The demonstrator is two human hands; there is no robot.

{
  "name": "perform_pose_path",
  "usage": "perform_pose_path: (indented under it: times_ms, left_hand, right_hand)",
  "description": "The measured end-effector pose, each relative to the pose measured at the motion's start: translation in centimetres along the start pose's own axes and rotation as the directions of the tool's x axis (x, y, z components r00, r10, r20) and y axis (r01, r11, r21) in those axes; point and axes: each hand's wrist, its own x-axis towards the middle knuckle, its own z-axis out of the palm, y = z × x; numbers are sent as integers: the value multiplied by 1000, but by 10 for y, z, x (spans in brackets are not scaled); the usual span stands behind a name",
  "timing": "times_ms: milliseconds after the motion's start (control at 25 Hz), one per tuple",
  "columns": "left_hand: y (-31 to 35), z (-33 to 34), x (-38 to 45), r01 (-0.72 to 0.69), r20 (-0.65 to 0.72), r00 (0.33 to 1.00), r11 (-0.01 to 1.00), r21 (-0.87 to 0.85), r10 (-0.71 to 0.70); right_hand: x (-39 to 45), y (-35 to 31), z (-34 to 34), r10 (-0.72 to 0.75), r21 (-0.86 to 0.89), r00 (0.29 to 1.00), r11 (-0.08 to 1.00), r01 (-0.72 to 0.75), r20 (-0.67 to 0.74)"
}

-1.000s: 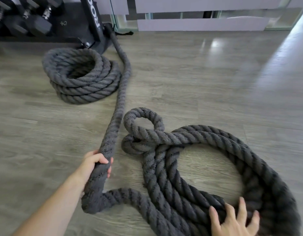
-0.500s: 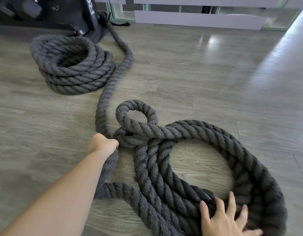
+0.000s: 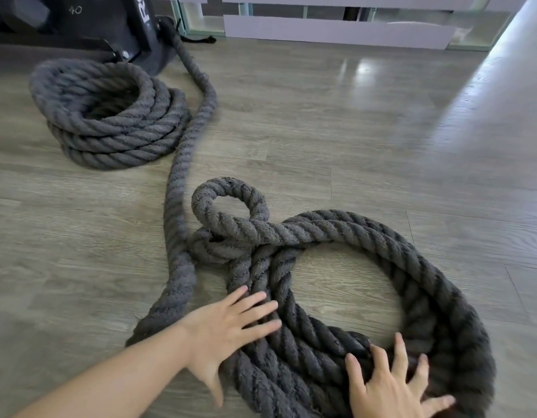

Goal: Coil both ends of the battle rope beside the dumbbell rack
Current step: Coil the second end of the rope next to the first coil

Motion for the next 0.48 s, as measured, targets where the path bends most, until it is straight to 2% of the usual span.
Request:
perform_pose_path:
  times_ms: [80,240,280,360,480]
  left_hand:
    - [-7,0,12,15,-76,997,1000,-1,-15]
    - [-18,16,-12,-31,-80,996,995,96,39]
    - [-26,22,-32,14,-98,995,995,101,-5]
    - [-43,35,-69,160,-112,981,987,-23,-161]
    - [-54,54,-98,378,8,923,903,-206,-385]
  right_hand:
    - [4,1,-1,-22,-8,1000,1000,22,20]
    - [7,8,4,-41,27,999,999,40,26]
    - [8,10,4,-52,28,998,998,51,20]
    - [11,12,3,-60,18,997,998,59,41]
    - [9,11,3,-57,48,996,997,54,74]
